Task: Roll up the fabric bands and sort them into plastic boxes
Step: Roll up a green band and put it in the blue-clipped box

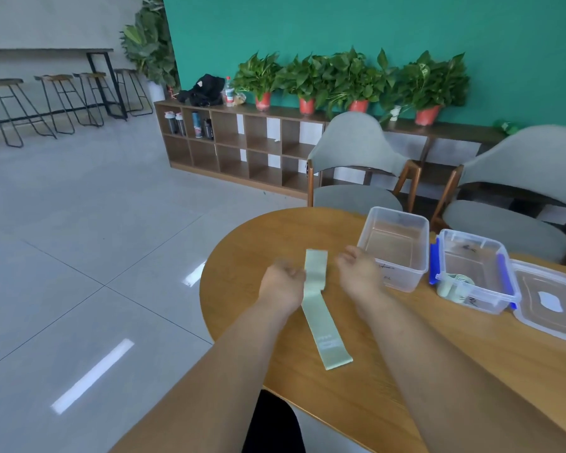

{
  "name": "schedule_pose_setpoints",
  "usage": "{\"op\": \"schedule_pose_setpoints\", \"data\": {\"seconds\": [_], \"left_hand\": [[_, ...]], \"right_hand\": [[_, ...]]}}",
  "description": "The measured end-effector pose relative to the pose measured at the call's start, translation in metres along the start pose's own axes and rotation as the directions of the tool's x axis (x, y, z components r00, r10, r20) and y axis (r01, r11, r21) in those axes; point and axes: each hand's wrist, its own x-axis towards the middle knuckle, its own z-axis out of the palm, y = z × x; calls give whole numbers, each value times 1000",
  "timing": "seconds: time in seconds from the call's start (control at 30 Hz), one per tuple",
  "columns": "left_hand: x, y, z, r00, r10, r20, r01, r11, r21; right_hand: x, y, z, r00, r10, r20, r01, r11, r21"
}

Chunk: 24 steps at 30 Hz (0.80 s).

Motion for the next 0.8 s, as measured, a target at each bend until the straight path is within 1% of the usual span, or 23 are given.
{"op": "schedule_pose_setpoints", "data": {"seconds": [0.07,0.13,0.2,0.3,0.43,0.57,0.63,0.7,0.73,0.77,0.8], "left_hand": [[0,-14,1,998,-54,17,54,997,47],[1,-27,2,997,-75,16,74,996,51],[5,-34,4,996,-85,-4,86,996,29],[9,-34,9,995,-98,30,98,995,-8],[13,-29,19,993,-76,92,78,997,-17],[12,-25,35,976,-80,200,103,989,-107],[10,-25,41,982,-72,177,95,988,-120],[8,-25,43,993,-69,98,76,994,-78],[6,-24,43,995,-53,81,56,998,-37],[4,-24,42,995,-29,96,29,1000,7],[1,-22,41,990,-12,141,6,999,44]], "right_hand": [[-6,27,4,999,15,45,-5,977,-213],[-17,50,5,998,-14,65,33,952,-305],[-23,62,7,995,-76,60,90,948,-306],[-24,61,11,991,-119,65,133,948,-289],[-21,57,13,989,-108,100,133,947,-293],[-22,59,10,988,-113,109,139,954,-264],[-23,61,6,990,-108,85,128,951,-281],[-22,61,4,994,-90,68,106,946,-306],[-22,60,3,994,-82,79,103,945,-311],[-20,59,2,991,-80,111,111,944,-309],[-18,58,3,985,-86,151,128,947,-296]]}}
